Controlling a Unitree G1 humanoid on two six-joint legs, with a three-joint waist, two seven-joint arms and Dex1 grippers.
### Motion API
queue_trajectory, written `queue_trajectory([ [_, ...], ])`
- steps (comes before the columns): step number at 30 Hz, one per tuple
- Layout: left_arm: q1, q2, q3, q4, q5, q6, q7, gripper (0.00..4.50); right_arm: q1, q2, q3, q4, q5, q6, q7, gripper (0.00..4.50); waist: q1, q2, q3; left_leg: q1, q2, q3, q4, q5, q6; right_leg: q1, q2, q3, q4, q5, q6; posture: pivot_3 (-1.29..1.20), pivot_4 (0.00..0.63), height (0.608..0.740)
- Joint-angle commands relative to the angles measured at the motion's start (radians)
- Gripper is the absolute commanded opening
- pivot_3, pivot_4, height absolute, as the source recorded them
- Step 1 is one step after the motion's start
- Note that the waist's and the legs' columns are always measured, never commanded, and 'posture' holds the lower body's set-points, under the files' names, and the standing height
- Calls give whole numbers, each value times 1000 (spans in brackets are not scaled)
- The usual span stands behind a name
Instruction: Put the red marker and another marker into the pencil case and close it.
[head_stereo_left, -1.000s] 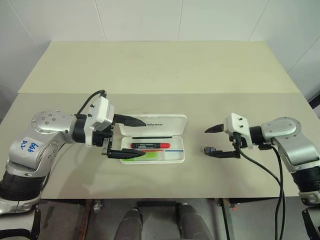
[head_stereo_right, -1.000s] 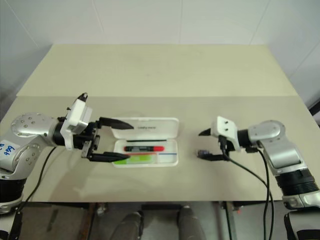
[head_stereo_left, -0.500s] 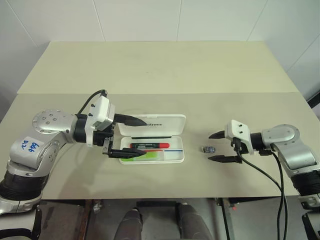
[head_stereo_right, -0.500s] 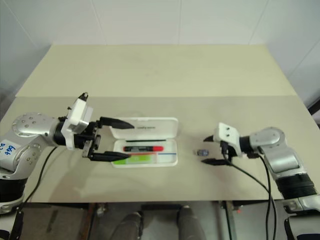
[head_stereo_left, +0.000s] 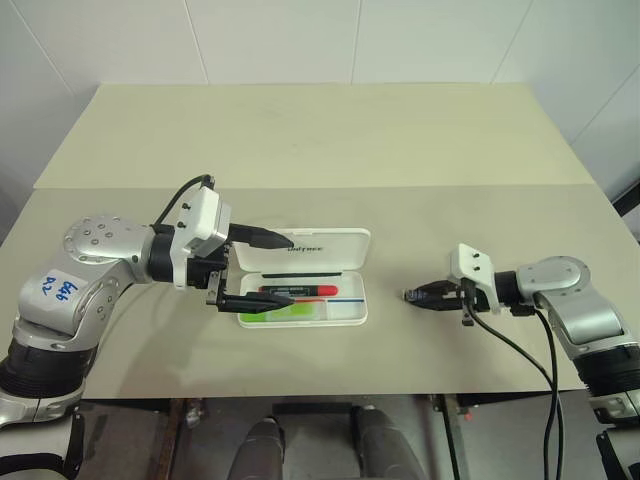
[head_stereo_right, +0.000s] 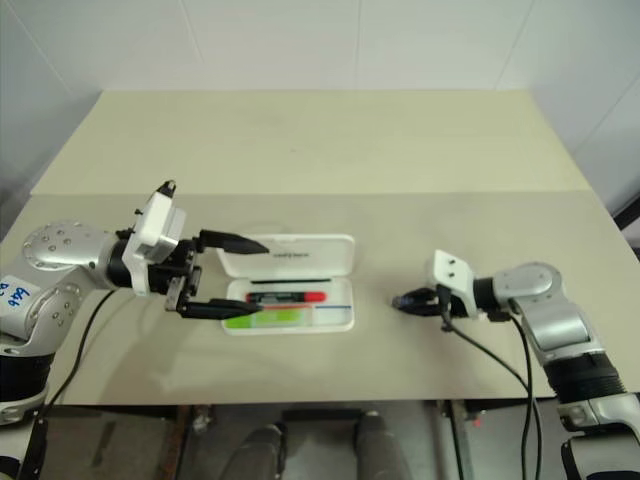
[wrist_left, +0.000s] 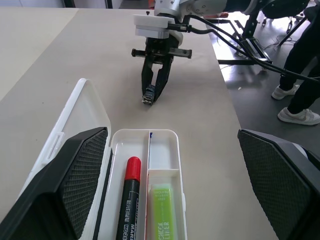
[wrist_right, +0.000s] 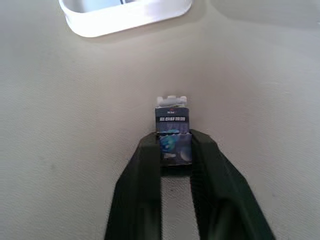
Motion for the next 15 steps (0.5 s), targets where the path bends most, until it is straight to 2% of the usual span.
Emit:
queue_trajectory([
  [1, -13, 2, 21, -35, -16, -2, 0, 4500, 14, -2, -9, -48, 19, 16, 14, 372, 0, 0, 0, 0, 0, 0, 0, 0, 0, 0, 0, 0, 0, 0, 0, 0, 150, 740],
  [5, -7, 2, 23, -37, -16, -3, 1, 4500, -6, 0, -16, -58, 9, 15, -5, 372, 1, 0, 0, 0, 0, 0, 0, 0, 0, 0, 0, 0, 0, 0, 0, 0, 150, 740],
  [15, -1, 5, 24, -35, -14, -6, -4, 4500, -95, 26, -29, -230, 105, 139, -19, 372, 3, 0, 0, -1, 0, 0, 0, 0, 0, 0, 0, 0, -1, 0, 0, 0, 150, 740],
])
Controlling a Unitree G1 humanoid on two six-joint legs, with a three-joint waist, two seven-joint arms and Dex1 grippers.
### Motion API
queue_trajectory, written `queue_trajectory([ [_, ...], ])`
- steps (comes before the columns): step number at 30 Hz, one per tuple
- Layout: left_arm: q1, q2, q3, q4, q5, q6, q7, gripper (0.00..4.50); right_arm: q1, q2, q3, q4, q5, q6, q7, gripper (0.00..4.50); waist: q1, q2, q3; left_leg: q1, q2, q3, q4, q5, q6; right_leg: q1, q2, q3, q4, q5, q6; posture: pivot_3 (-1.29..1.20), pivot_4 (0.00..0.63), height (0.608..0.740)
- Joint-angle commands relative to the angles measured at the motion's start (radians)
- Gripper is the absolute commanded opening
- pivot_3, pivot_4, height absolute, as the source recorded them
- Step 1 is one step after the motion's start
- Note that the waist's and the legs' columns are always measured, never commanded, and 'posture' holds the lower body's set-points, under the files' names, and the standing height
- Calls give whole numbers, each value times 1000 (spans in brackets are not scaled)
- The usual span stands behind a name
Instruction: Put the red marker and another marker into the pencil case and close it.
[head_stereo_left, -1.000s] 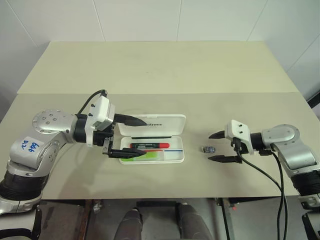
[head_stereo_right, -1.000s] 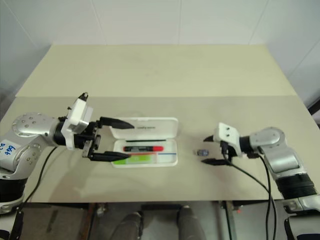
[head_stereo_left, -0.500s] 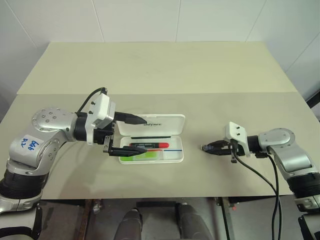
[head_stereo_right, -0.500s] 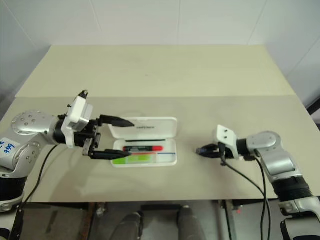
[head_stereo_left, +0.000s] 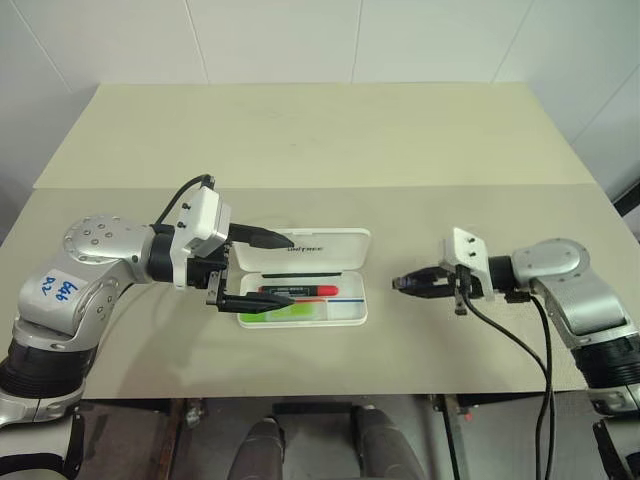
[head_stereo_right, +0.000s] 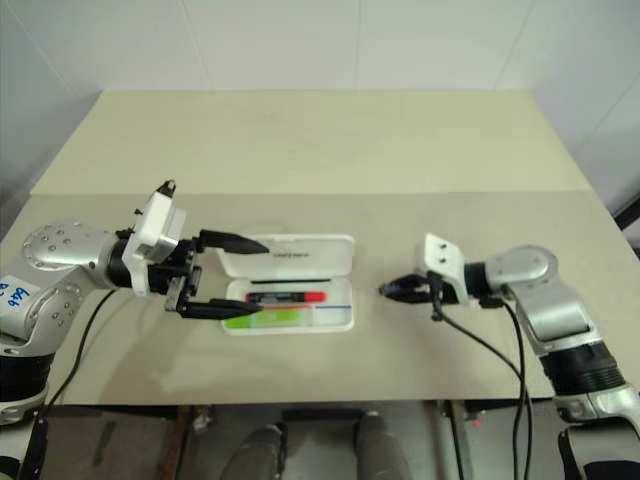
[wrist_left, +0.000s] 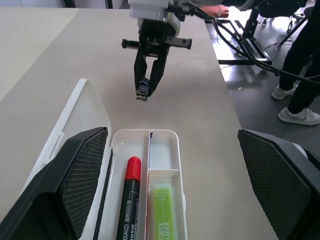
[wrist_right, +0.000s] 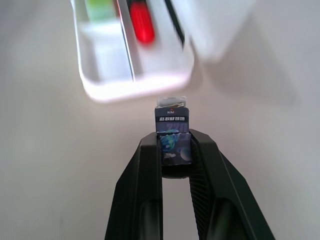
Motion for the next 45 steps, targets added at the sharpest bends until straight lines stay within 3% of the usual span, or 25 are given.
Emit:
queue_trajectory([
  [1, 2, 6, 22, -34, -14, -7, -6, 4500, -17, 16, -27, -81, 51, 51, -17, 372, 1, 0, 0, 0, 0, 0, 0, 0, 0, 0, 0, 0, 0, 0, 0, 0, 150, 740],
  [5, 7, 9, 21, -35, -17, -2, -12, 4500, -17, 51, -15, -169, 99, 126, -40, 372, 2, 0, 0, -1, 0, 0, 0, 0, 0, 0, 0, 0, 0, 0, 0, 0, 150, 740],
  [17, 19, 2, 22, -58, -20, 10, 0, 4500, 32, 140, 98, -195, 56, 121, -96, 372, 1, 0, 0, -1, 0, 0, 0, 0, 0, 0, 0, 0, 0, 0, 0, 0, 150, 740],
  [45, 20, 5, 37, -81, -37, 33, 23, 4500, 10, 218, 166, -8, -30, -2, -64, 372, 0, 0, 0, 0, 0, 0, 0, 0, 0, 0, 0, 0, 0, 0, 0, 0, 150, 740],
])
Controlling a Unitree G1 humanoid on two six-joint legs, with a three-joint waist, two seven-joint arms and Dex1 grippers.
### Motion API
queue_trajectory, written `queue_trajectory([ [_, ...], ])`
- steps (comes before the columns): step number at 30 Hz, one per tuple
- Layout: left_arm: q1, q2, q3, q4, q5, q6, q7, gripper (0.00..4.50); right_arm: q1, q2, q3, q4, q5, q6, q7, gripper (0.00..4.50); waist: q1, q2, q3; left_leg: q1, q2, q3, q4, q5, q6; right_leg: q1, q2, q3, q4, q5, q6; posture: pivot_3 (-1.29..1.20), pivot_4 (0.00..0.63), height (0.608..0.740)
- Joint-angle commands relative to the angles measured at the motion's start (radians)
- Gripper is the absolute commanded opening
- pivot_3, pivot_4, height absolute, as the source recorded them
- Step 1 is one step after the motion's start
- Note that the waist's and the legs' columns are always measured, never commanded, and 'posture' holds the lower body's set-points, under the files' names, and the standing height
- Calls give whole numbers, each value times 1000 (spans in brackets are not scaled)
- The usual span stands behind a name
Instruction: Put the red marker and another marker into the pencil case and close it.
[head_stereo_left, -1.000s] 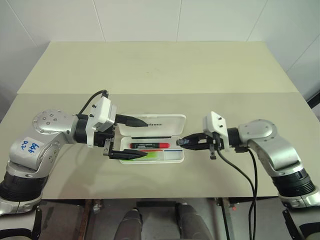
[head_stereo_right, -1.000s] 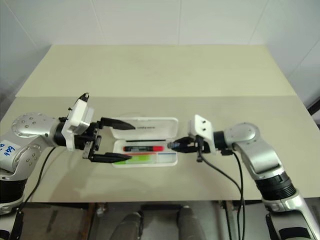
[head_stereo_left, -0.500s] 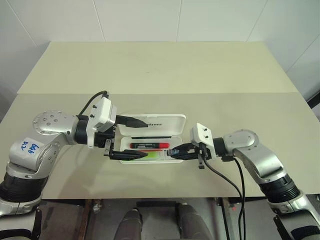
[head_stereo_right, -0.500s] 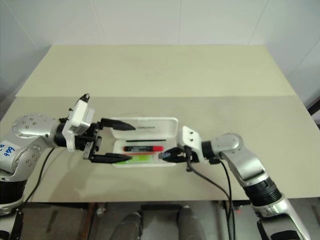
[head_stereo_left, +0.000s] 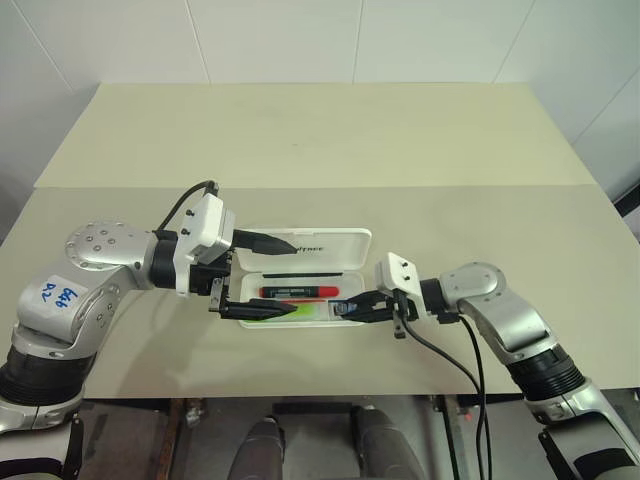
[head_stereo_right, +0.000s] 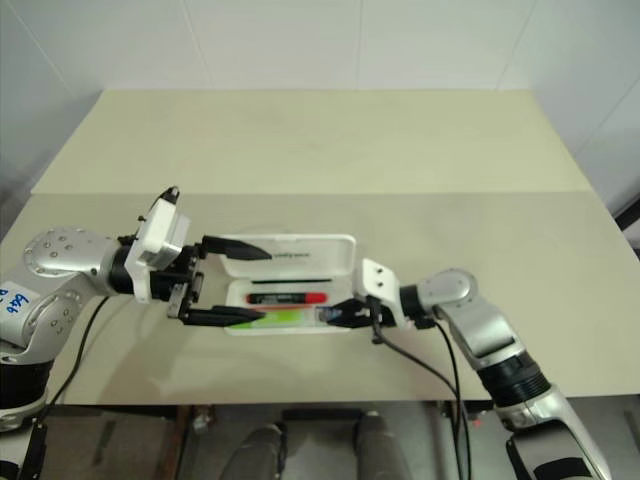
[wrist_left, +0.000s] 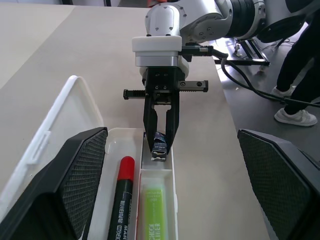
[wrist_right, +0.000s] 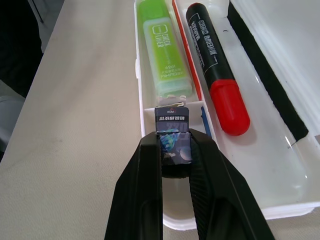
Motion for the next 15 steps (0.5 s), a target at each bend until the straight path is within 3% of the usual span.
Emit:
queue_trajectory([
  [1, -6, 4, 31, -28, -25, 0, 2, 4500, -14, 8, 0, -3, 0, -10, 10, 372, 0, 0, 0, 0, 0, 0, 0, 0, 0, 0, 0, 0, 0, 0, 0, 0, 150, 740],
  [2, -7, 4, 31, -27, -24, -1, 2, 4500, -17, 13, -3, -2, 1, -12, 7, 372, 0, 0, 0, 0, 0, 0, 0, 0, 0, 0, 0, 0, 0, 0, 0, 0, 150, 740],
  [3, -7, 3, 32, -26, -25, 0, 3, 4500, -20, 17, -8, -5, 6, 2, 3, 1108, 0, 0, 0, 0, 0, 0, 0, 0, 0, 0, 0, 0, 0, 0, 0, 0, 150, 740],
  [13, -6, 1, 32, -21, -22, -6, 3, 4500, -45, 30, -36, -60, 44, 26, 4, 4463, -1, 0, 0, 0, 0, 0, 0, 0, 0, 0, 0, 0, 0, 0, 0, 0, 150, 740],
  [15, -7, 1, 31, -19, -20, -7, 1, 4500, -50, 28, -42, -68, 51, 32, 2, 4463, 0, 0, 0, 0, 0, 0, 0, 0, 0, 0, 0, 0, 0, 0, 0, 0, 150, 740],
])
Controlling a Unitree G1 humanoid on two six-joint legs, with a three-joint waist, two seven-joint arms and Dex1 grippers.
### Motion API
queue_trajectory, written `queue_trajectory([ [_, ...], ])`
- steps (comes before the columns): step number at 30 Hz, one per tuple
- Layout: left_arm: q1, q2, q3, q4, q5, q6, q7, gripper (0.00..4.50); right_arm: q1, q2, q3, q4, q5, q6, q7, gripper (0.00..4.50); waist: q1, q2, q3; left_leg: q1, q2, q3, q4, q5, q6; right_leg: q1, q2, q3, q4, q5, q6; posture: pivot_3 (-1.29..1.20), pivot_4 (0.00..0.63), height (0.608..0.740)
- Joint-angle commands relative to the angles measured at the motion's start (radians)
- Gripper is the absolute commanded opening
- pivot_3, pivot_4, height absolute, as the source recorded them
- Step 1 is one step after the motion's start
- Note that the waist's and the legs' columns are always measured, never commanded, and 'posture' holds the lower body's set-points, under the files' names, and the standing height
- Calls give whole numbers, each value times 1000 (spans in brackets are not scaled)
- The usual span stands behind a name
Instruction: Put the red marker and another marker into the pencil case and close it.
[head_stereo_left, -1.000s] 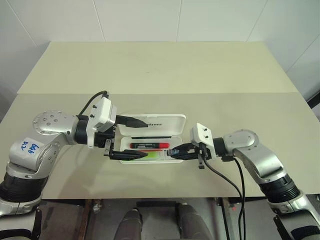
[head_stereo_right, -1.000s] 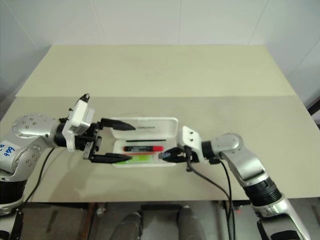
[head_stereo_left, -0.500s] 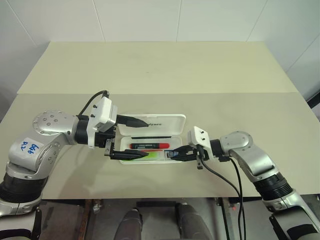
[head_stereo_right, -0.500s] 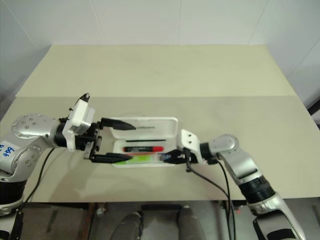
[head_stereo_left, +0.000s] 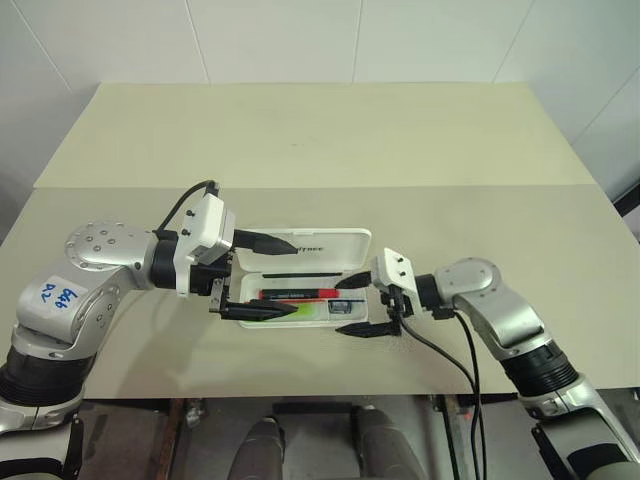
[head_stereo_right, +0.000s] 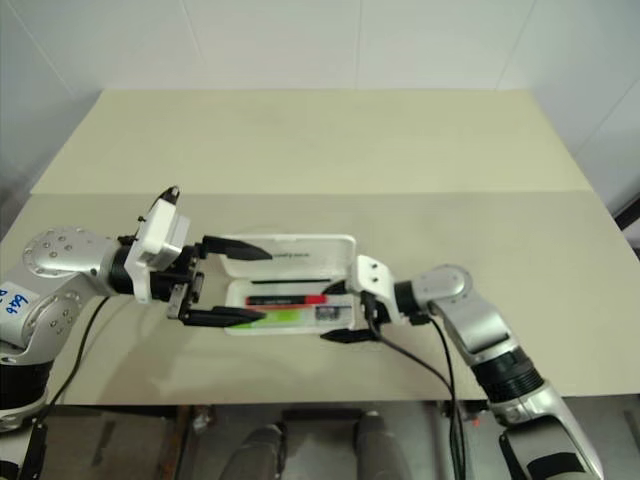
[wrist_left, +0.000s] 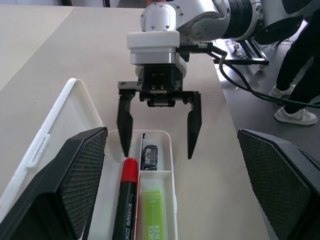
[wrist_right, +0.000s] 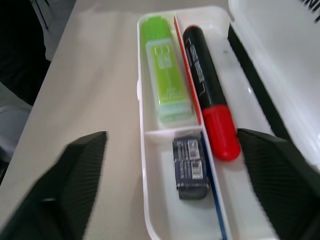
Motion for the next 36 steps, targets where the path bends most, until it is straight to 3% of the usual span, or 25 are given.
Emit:
queue_trajectory([
  [1, -8, 0, 29, -11, -19, -9, -1, 4500, -22, 1, -39, -55, 37, 10, -4, 4463, 0, 0, 0, 0, 0, 0, 0, 0, 0, 0, 0, 0, 0, 0, 0, 0, 150, 740],
  [11, -19, 2, 32, 6, -13, -16, -5, 4500, 15, -122, -114, -204, 157, 144, 47, 4463, 2, 0, 0, 0, 0, 0, 0, 0, 0, 0, 0, 0, -1, 0, 0, 0, 150, 740],
  [17, 1, 19, 68, 13, -15, -17, -2, 4500, 88, -248, -228, -261, 212, 173, 54, 2386, 5, 0, 0, -1, 0, 0, 0, 0, 0, 0, 0, 0, -2, 0, 0, 0, 150, 740],
  [23, 21, 27, 97, 23, -14, -26, -10, 4500, 104, -274, -369, -264, 283, 158, 28, 125, 1, 0, 0, 0, 0, 0, 0, 0, 0, 0, 0, 0, -1, 0, 0, 0, 150, 740],
  [31, 27, 13, 106, 61, -5, -46, -14, 4500, 133, -245, -547, -311, 489, 238, -53, 55, 6, 0, 0, -1, 0, 0, 0, 0, 0, 0, 0, 0, -2, 0, 0, 0, 150, 740],
  [36, 5, 4, 103, 137, 15, -85, -21, 4500, 129, -207, -543, -377, 522, 241, -152, 55, 3, 0, 0, 0, 0, 0, 0, 0, 0, 0, 0, 0, -1, 0, 0, 0, 150, 740],
])
